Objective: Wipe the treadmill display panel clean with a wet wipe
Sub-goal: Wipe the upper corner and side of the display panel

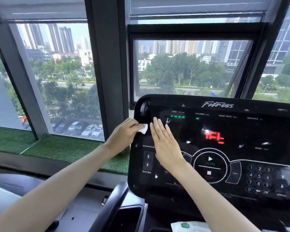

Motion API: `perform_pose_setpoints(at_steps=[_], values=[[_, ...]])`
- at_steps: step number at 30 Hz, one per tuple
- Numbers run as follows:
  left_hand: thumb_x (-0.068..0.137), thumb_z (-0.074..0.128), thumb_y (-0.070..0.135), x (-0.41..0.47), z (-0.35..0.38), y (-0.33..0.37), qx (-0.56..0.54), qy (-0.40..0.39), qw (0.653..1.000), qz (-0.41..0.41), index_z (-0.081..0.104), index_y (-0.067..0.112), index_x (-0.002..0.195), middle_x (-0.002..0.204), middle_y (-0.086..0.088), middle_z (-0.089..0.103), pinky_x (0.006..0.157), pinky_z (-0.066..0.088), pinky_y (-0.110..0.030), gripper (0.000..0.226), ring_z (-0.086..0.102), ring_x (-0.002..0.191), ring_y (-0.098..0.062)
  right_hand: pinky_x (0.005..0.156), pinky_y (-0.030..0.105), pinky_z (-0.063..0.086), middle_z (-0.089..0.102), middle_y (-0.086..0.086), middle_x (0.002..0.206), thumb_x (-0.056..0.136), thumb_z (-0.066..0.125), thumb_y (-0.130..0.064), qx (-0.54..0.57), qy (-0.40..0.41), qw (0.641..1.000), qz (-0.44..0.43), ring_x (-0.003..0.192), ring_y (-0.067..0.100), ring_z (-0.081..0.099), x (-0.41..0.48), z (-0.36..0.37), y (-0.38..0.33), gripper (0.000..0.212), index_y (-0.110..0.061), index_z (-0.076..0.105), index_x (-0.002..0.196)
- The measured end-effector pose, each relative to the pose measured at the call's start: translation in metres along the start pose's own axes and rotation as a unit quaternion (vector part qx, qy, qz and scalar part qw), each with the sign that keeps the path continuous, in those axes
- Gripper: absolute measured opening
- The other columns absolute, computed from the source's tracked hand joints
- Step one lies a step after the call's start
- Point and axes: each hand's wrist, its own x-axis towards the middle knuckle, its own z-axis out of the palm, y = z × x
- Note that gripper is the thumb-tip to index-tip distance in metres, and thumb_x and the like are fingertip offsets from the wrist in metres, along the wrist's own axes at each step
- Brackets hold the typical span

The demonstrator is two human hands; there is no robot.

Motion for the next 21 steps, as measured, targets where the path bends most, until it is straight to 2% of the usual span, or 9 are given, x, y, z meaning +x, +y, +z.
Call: perform_pose_setpoints(at_steps=[3,4,7,9,13,14,18,19,21], values=[[0.084,0.059,-0.008,0.015,0.004,0.005,0.007,0.053,0.997,-0.05,0.067,0.004,0.111,0.088,-0.005,0.059,0.077,0.052,-0.034,0.031,0.052,0.085,-0.015,0.116,0.04,0.008,0.007,0.016,0.155,0.068,0.006,0.005,0.012,0.016,1.0,-0.021,0.143,0.026,0.005,-0.011,0.001,0.003,0.078,0.0,0.014,0.146],[0.083,0.059,-0.008,0.008,0.008,0.006,0.017,0.043,0.998,-0.039,0.065,0.003,0.112,0.089,-0.005,0.06,0.075,0.053,-0.034,0.032,0.051,0.085,-0.015,0.115,0.04,0.011,0.011,0.016,0.155,0.068,0.004,0.004,0.011,0.018,0.999,-0.028,0.143,0.025,0.009,-0.016,0.003,0.002,0.078,0.0,0.017,0.145],[0.081,0.065,-0.008,-0.028,0.014,0.008,0.042,-0.036,0.996,0.066,0.061,0.002,0.118,0.095,-0.004,0.062,0.073,0.054,-0.033,0.039,0.05,0.087,-0.016,0.114,0.04,0.019,0.023,0.016,0.152,0.071,0.021,0.005,0.018,0.006,0.999,-0.032,0.141,0.026,0.02,-0.024,0.007,-0.002,0.072,0.001,0.028,0.142],[0.081,0.064,-0.007,-0.031,0.011,0.006,0.041,-0.06,0.993,0.089,0.061,0.002,0.117,0.096,-0.005,0.062,0.075,0.054,-0.031,0.037,0.05,0.088,-0.016,0.114,0.04,0.021,0.026,0.017,0.15,0.072,0.026,0.003,0.016,-0.002,0.999,-0.03,0.14,0.027,0.023,-0.023,0.008,-0.003,0.068,0.003,0.031,0.141],[0.086,0.053,-0.005,-0.003,0.012,0.006,0.017,0.061,0.996,-0.058,0.064,0.003,0.111,0.091,-0.008,0.061,0.075,0.052,-0.035,0.029,0.05,0.087,-0.016,0.113,0.042,0.024,0.033,0.019,0.147,0.074,0.027,0.001,0.004,0.003,1.0,-0.024,0.137,0.029,0.03,-0.021,0.007,-0.005,0.063,0.005,0.037,0.137],[0.086,0.052,-0.005,-0.004,0.014,0.009,0.024,0.068,0.995,-0.065,0.063,0.004,0.111,0.09,-0.008,0.06,0.076,0.051,-0.034,0.029,0.049,0.086,-0.017,0.113,0.042,0.025,0.032,0.02,0.147,0.075,0.027,0.0,0.001,0.002,1.0,-0.022,0.137,0.03,0.029,-0.022,0.008,-0.006,0.063,0.005,0.036,0.137],[0.088,0.049,-0.005,-0.04,0.022,0.014,0.059,-0.033,0.994,0.082,0.061,0.003,0.102,0.089,-0.009,0.059,0.074,0.052,-0.034,0.02,0.051,0.08,-0.022,0.113,0.042,0.025,0.027,0.02,0.149,0.079,0.026,-0.003,-0.007,0.005,1.0,-0.015,0.139,0.03,0.024,-0.024,0.012,-0.011,0.061,0.005,0.032,0.139],[0.089,0.05,-0.004,-0.041,0.019,0.012,0.058,-0.049,0.993,0.087,0.062,0.002,0.1,0.09,-0.008,0.059,0.073,0.052,-0.034,0.018,0.052,0.08,-0.022,0.113,0.042,0.026,0.028,0.021,0.149,0.08,0.026,-0.003,-0.009,0.007,1.0,-0.013,0.139,0.031,0.024,-0.024,0.012,-0.012,0.06,0.006,0.032,0.139],[0.089,0.047,0.0,-0.026,0.014,0.01,0.052,-0.029,0.998,0.027,0.063,0.002,0.099,0.091,-0.009,0.061,0.073,0.053,-0.036,0.019,0.055,0.083,-0.022,0.113,0.042,0.026,0.029,0.022,0.148,0.081,0.028,-0.003,-0.013,0.008,1.0,-0.008,0.139,0.031,0.026,-0.023,0.012,-0.014,0.059,0.006,0.032,0.139]])
